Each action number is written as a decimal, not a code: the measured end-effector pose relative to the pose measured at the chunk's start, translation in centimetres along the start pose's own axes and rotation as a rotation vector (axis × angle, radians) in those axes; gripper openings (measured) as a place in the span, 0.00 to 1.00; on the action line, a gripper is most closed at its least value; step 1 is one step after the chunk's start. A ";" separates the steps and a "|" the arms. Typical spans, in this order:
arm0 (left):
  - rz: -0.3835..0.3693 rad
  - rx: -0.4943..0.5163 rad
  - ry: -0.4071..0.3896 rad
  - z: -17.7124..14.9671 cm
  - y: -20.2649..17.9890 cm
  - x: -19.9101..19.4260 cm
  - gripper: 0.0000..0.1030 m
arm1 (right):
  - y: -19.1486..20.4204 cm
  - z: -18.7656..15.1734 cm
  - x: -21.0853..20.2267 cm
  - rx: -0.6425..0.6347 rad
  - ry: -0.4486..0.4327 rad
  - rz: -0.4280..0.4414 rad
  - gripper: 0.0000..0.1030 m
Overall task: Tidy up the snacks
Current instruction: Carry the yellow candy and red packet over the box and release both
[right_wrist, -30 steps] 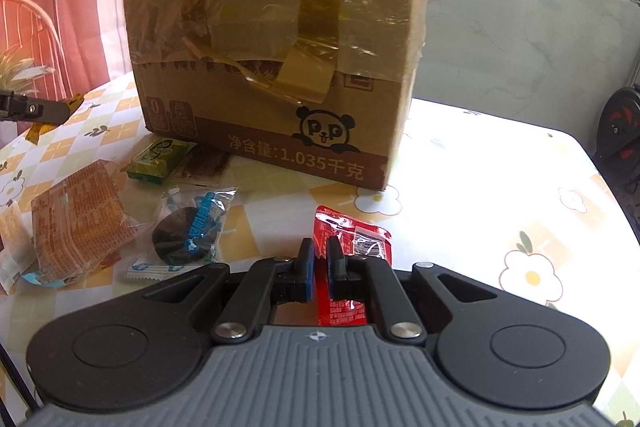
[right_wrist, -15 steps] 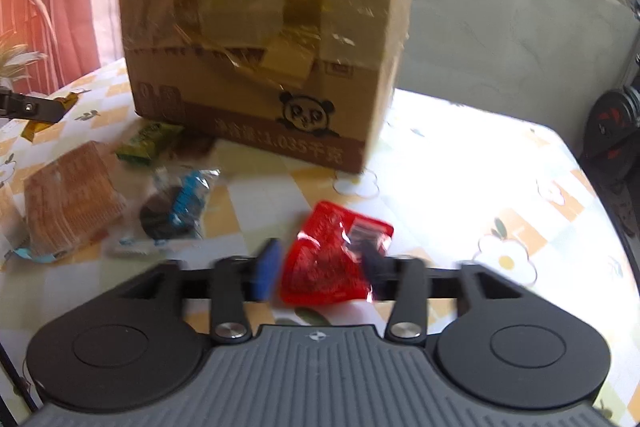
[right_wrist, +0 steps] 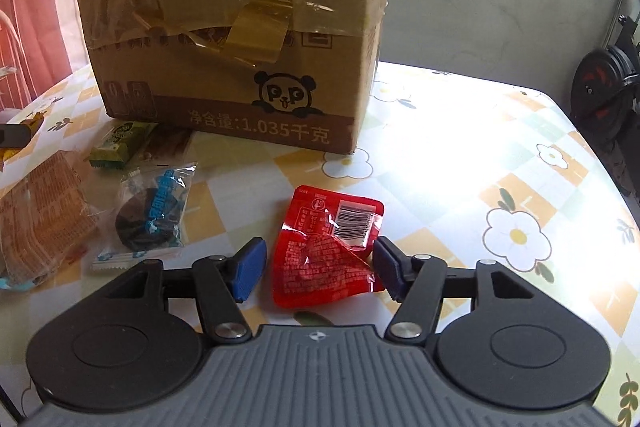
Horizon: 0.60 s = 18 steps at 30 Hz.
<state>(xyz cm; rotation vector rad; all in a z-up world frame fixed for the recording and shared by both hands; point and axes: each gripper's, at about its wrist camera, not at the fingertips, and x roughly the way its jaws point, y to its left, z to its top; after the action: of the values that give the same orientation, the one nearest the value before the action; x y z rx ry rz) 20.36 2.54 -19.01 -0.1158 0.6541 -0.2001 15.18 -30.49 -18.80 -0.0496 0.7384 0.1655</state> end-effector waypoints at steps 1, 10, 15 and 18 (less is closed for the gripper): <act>0.000 0.001 -0.001 0.0 0.0 0.0 0.32 | -0.1 0.0 -0.1 0.002 0.000 0.007 0.52; -0.005 0.005 -0.014 0.3 -0.2 -0.6 0.32 | 0.3 -0.2 -1.6 -0.010 -0.042 0.066 0.39; -0.016 0.020 -0.033 0.8 -0.7 -1.2 0.32 | 1.2 0.6 -2.5 -0.061 -0.044 0.077 0.37; -0.019 0.023 -0.040 0.8 -0.9 -1.5 0.32 | 1.3 0.4 -2.5 -0.063 -0.036 0.076 0.34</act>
<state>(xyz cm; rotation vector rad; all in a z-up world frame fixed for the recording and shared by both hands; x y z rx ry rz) 19.55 2.04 -17.37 -0.1035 0.6113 -0.2233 13.41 -29.46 -16.82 -0.0779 0.6995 0.2617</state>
